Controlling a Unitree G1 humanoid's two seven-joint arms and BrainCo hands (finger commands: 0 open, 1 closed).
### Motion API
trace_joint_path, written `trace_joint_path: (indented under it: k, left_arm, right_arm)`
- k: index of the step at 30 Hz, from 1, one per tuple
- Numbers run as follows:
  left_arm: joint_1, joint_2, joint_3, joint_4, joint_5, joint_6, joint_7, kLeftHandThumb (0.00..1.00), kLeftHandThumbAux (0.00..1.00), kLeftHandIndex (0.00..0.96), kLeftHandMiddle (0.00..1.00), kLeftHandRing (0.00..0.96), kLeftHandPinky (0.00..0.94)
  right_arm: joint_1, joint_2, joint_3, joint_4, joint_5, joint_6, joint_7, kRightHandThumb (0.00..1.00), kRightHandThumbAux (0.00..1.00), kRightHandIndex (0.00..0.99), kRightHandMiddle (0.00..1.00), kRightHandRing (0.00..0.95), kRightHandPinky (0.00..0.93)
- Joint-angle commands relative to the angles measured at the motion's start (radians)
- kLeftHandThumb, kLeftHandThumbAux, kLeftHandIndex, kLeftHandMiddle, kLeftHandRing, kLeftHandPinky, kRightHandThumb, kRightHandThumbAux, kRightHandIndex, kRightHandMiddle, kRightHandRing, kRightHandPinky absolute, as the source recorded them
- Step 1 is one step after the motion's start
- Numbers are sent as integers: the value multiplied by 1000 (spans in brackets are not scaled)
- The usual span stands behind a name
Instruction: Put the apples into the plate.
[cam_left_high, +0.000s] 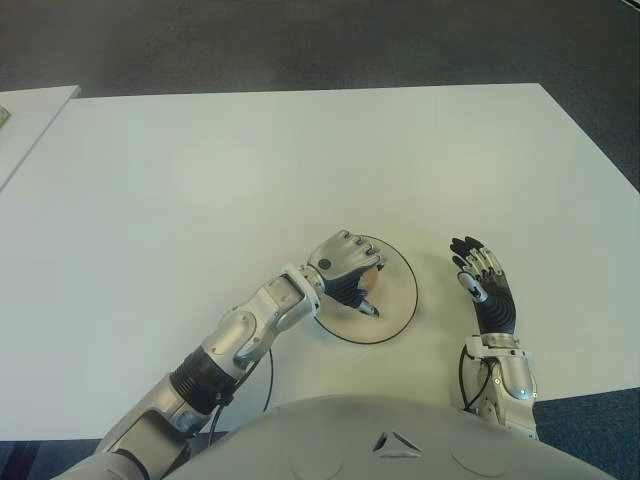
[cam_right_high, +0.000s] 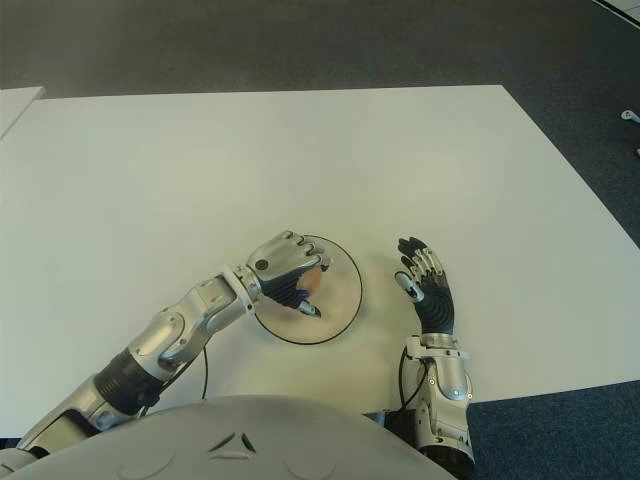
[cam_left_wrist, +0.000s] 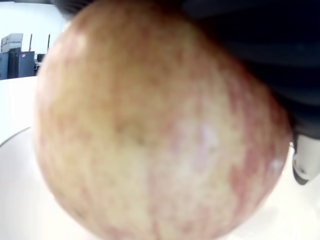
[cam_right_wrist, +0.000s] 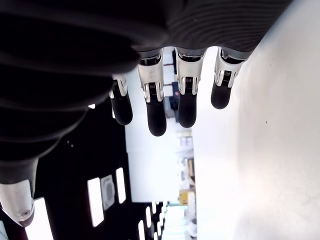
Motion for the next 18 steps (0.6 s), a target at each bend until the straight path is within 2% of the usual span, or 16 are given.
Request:
trace_joint_path:
  k: [1,2,3,4,5,6,7,8,9,10,13,18]
  left_arm:
    - [-10,20,14,-9,-28,-36,24,575,600,465,768,796,775]
    - [-10,21,15,-13,-39,-39,13,519,568,476,769,788,769]
    - [-10,21,16,-15,-45,-41,5,430,484,446,732,741,725]
    - [-9,22,18,-19,-51,-40,-8,398,455,435,718,724,709]
    - [-8,23,19,-23,-55,-39,-17,342,400,374,583,592,596]
    - [-4,24,19,-27,-57,-35,-27,305,366,335,496,506,522]
    - [-1,24,19,-30,-58,-33,-34,261,327,264,368,368,383]
    - [2,26,20,-34,-58,-32,-41,245,314,238,322,319,333]
    - [4,28,21,-37,-58,-31,-46,213,288,166,221,213,226]
    - [4,29,22,-38,-58,-31,-49,192,272,119,156,145,157]
    - [3,35,20,-61,-57,-23,-95,157,255,41,54,49,54]
    - [-2,38,21,-74,-73,-21,-146,125,245,6,9,8,8]
  right_arm:
    - [49,19,15,65,1,67,1,316,553,150,230,165,134]
    - [48,22,15,69,2,62,2,316,552,149,229,165,131]
    - [47,24,15,71,3,58,2,318,549,150,228,161,121]
    - [47,24,16,72,2,56,3,318,547,150,228,160,117]
    - [47,24,16,73,1,56,3,317,544,151,228,158,115]
    - [48,22,18,71,-2,58,3,317,542,152,228,157,114]
    - [49,20,19,70,-4,59,4,312,539,153,229,158,116]
    - [51,17,21,67,-6,63,6,311,538,153,229,158,117]
    - [52,15,22,64,-7,66,7,304,536,153,230,157,115]
    - [52,14,23,62,-7,67,7,299,535,153,230,157,113]
    - [56,9,26,55,-4,74,13,285,538,152,228,157,117]
    - [56,8,28,54,5,72,22,272,544,149,217,153,123]
